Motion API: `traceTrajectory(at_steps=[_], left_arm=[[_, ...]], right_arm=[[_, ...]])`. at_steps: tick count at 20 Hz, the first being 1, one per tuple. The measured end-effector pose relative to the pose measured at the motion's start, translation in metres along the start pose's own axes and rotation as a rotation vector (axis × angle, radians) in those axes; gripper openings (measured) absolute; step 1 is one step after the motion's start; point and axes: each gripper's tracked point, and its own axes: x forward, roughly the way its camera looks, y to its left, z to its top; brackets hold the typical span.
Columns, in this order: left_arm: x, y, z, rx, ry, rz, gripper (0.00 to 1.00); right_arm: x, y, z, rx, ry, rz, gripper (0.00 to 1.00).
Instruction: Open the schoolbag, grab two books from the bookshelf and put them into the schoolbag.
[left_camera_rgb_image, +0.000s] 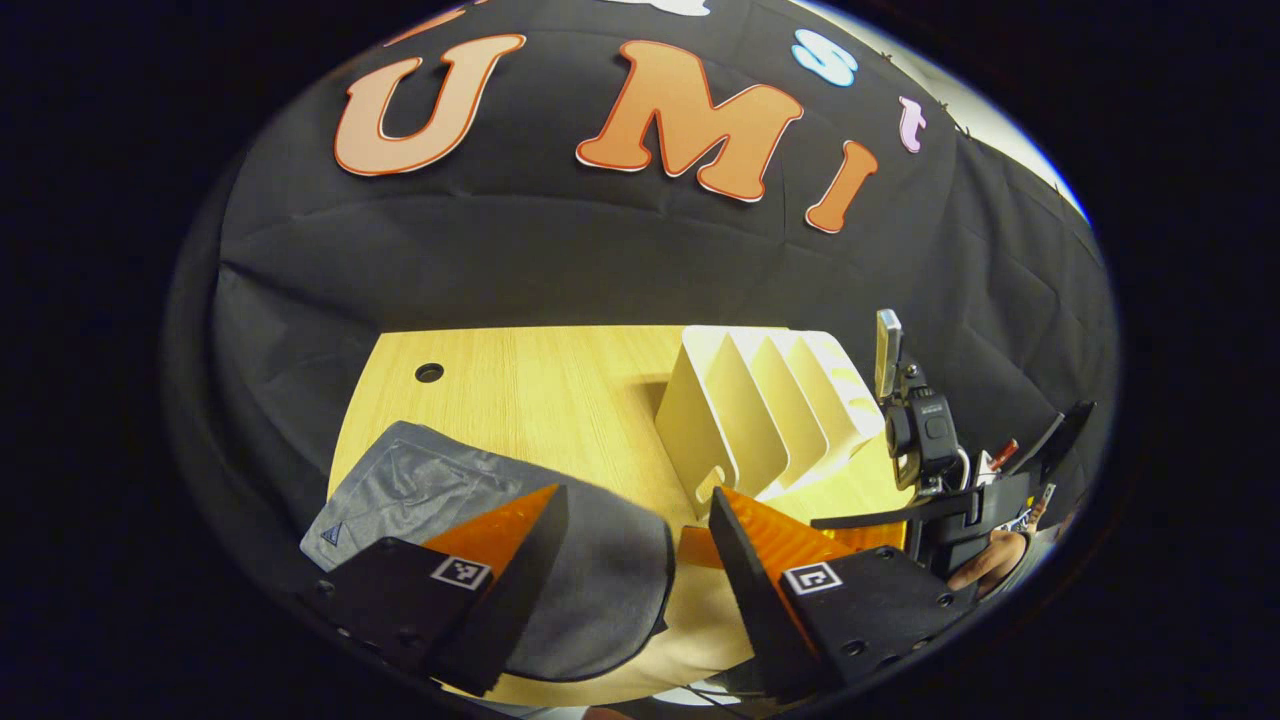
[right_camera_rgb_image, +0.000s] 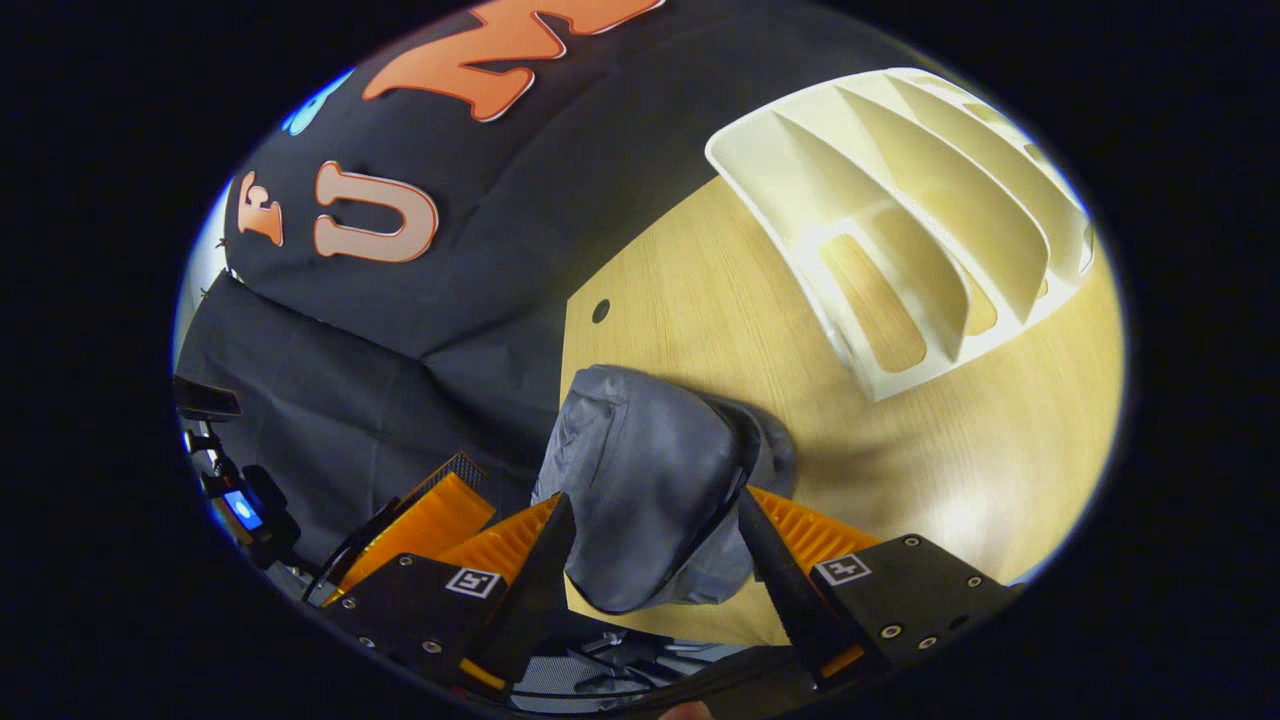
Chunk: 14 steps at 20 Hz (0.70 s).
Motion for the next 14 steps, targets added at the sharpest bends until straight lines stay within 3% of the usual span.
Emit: traceTrajectory(at_steps=[7,14], left_arm=[[0.003,-0.053,0.03,-0.006,-0.146,0.058,0.97],[-0.005,-0.12,0.068,0.005,-0.301,0.133,0.98]], right_arm=[[-0.08,-0.05,0.076,-0.224,-0.192,-0.088,0.98],[-0.197,-0.073,0.168,-0.42,-0.471,-0.171,0.98]])
